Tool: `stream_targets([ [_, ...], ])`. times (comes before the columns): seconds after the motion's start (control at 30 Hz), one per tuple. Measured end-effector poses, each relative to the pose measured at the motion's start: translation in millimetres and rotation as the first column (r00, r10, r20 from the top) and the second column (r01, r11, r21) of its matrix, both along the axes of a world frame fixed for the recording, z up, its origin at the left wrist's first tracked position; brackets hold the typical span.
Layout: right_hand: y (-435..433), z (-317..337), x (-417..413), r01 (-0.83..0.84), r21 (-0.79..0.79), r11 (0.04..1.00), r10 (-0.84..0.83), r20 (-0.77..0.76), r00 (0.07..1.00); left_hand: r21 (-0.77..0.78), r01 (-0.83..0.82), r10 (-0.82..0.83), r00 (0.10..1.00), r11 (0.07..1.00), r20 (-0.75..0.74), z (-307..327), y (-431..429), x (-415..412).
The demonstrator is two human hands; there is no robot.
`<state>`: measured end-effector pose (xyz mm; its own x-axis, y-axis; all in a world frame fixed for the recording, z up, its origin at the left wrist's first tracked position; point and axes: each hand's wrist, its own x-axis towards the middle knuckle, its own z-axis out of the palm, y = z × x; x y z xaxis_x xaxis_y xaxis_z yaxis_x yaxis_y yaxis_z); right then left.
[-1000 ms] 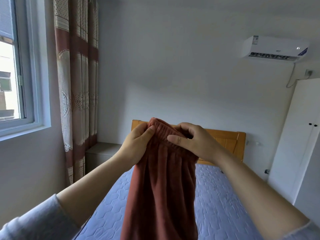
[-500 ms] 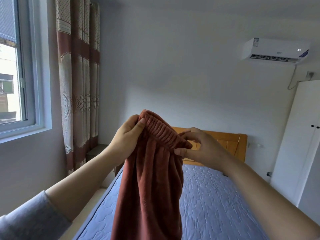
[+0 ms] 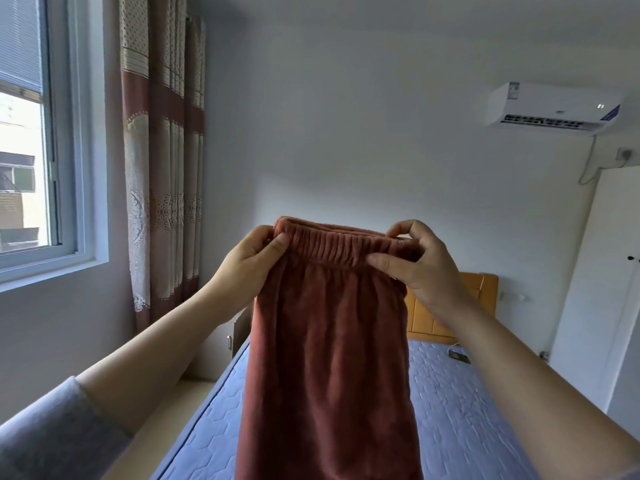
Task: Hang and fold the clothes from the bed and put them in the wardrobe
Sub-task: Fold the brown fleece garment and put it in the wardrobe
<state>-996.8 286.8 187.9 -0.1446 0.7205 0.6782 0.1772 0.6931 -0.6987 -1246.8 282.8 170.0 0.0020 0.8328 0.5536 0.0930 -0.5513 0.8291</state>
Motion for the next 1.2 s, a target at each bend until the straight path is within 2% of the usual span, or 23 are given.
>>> stream_targets([
  [0.07,-1.0,-0.1,-3.2,-0.009,-0.006,1.000,0.009,-0.035,0.999,-0.014,0.050,-0.050,0.999,0.999,0.001,4.9,-2.9,-2.0],
  [0.17,-0.8,1.6,-8.7,-0.015,-0.025,1.000,0.015,-0.006,1.000,0.189,-0.143,0.192,0.941,0.972,-0.277,16.9,-11.0,-2.3],
  [0.23,0.0,0.9,-12.9,-0.025,-0.035,0.999,0.026,0.033,0.999,0.311,-0.163,0.297,0.842,0.936,-0.451,30.7,-15.0,-3.1],
  [0.27,0.5,-0.1,-15.2,-0.024,-0.035,0.999,0.025,0.050,0.998,0.317,-0.142,0.305,0.773,0.938,-0.557,38.5,-16.4,-4.1],
  [0.37,0.6,-3.5,-20.4,-0.039,-0.044,0.998,0.042,0.067,0.997,0.188,-0.131,0.229,0.522,0.973,-0.822,53.3,-16.4,-0.9],
  [0.43,0.7,-6.3,-22.4,-0.060,-0.051,0.997,0.063,0.059,0.996,0.171,-0.132,0.212,0.435,0.976,-0.875,53.8,-12.2,5.0],
  [0.5,1.0,-11.2,-23.2,-0.092,-0.069,0.993,0.094,0.030,0.995,0.188,-0.099,0.213,0.447,0.977,-0.869,50.8,-5.8,8.8],
  [0.6,2.2,-26.8,-18.6,-0.203,-0.171,0.964,0.197,-0.054,0.979,0.165,-0.067,0.176,0.536,0.984,-0.826,45.8,2.8,4.4],
  [0.7,1.3,-46.4,-13.8,-0.272,-0.241,0.932,0.275,-0.018,0.961,0.150,-0.063,0.159,0.576,0.987,-0.802,39.7,6.5,3.0],
  [0.8,4.2,-57.6,-13.7,-0.204,-0.194,0.960,0.203,-0.025,0.979,0.144,-0.076,0.162,0.536,0.987,-0.829,39.0,8.1,6.0],
  [0.97,7.1,-54.9,-23.9,-0.196,-0.184,0.963,0.206,0.038,0.978,0.074,-0.092,0.104,0.376,0.993,-0.921,49.3,2.6,17.3],
  [1.1,6.2,-58.5,-27.6,-0.122,-0.174,0.977,0.131,0.040,0.991,0.117,-0.065,0.133,0.410,0.991,-0.902,45.2,8.4,19.4],
  [1.2,7.3,-76.1,-19.0,0.025,-0.229,0.973,0.013,0.160,0.987,0.139,-0.087,0.163,0.449,0.986,-0.878,37.8,14.5,11.4],
])
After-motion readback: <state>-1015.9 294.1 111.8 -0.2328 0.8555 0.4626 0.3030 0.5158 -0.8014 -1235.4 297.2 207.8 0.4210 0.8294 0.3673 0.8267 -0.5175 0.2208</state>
